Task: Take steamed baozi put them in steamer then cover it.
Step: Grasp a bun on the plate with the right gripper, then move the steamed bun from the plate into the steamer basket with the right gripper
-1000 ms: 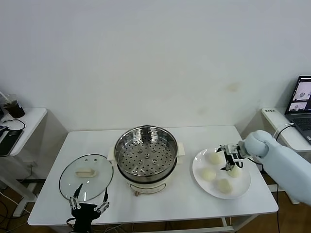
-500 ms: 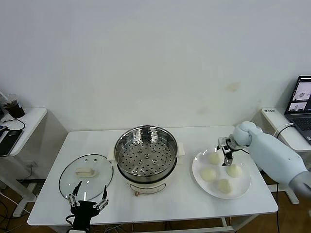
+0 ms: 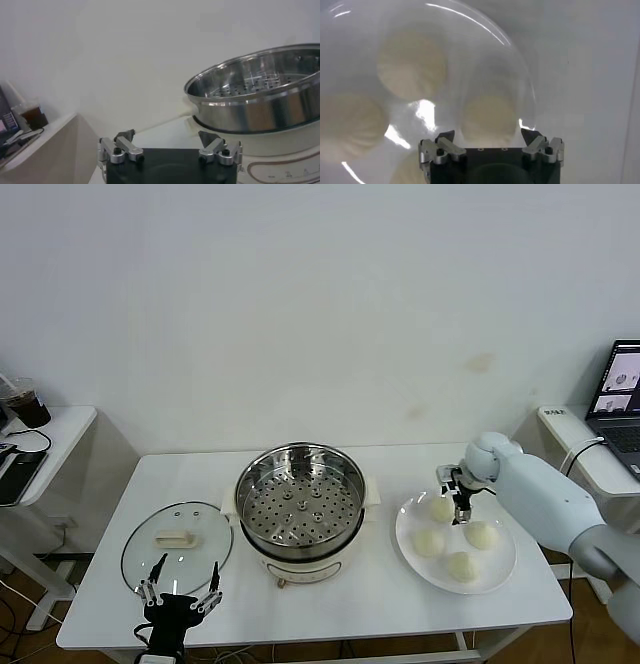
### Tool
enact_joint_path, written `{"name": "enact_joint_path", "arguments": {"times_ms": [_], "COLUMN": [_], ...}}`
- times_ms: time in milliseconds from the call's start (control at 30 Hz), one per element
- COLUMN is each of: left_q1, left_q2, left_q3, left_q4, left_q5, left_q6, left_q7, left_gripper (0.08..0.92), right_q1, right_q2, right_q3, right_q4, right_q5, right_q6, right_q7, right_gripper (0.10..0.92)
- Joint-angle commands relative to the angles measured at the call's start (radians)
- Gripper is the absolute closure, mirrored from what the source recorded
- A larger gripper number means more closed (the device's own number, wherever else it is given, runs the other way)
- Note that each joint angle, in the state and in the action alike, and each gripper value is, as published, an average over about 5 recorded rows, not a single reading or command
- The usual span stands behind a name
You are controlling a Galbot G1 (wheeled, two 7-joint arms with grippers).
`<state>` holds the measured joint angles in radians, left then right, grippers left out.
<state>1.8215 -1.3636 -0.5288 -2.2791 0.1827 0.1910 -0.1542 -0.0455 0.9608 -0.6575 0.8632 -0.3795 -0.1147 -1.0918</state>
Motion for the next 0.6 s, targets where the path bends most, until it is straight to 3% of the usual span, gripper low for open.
{"name": "enact_joint_path", "arguments": {"times_ms": [33, 300, 600], "left_q1": [0.0, -0.002, -0.002], "left_q2": [0.001, -0.001, 0.003], "left_q3": [0.001, 0.004, 0.005], "left_q4": [-0.001, -0.005, -0.007], "left_q5": [0.001, 0.002, 0.002], "left_q6": [0.0, 0.0, 0.0], "left_q7": [0.0, -0.001, -0.001], "left_gripper": [0.177, 0.177, 0.177], "right_q1": [0.013, 0.011, 0.047], "right_q2": [0.022, 0.021, -0.011], "right_q3": [-0.016, -0.018, -0.031], "right_q4": [-0.031, -0.031, -0.003], "right_q5": [-0.006, -0.005, 0.031], "right_q6": [0.0, 0.001, 0.017], "right_q7": [-0.01, -0.011, -0.037], "right_gripper": [0.255, 0.391, 0.397]}}
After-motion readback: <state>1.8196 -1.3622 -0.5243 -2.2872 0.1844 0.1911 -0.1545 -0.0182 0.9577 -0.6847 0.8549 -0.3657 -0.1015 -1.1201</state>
